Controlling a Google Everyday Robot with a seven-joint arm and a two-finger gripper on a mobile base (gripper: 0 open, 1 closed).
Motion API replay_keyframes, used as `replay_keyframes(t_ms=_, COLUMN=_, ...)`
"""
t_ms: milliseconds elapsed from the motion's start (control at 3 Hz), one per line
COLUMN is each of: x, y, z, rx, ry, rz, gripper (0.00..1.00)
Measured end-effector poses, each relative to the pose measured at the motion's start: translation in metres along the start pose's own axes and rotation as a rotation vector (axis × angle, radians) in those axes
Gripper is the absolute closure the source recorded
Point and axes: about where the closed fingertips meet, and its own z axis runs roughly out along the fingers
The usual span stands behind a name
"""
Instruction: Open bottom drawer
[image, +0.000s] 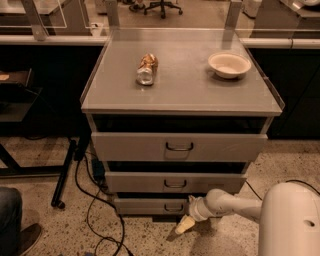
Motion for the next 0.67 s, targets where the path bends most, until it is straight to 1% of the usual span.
replay_keyframes(t_ms=333, x=0.010, y=-0.012, z=0.004, rx=0.020, ry=0.015, rz=0.012, gripper=0.00)
replay_keyframes(t_ms=667, x=0.027, y=-0.023, z=0.010, rx=0.041, ry=0.050, rz=0.026, gripper=0.00)
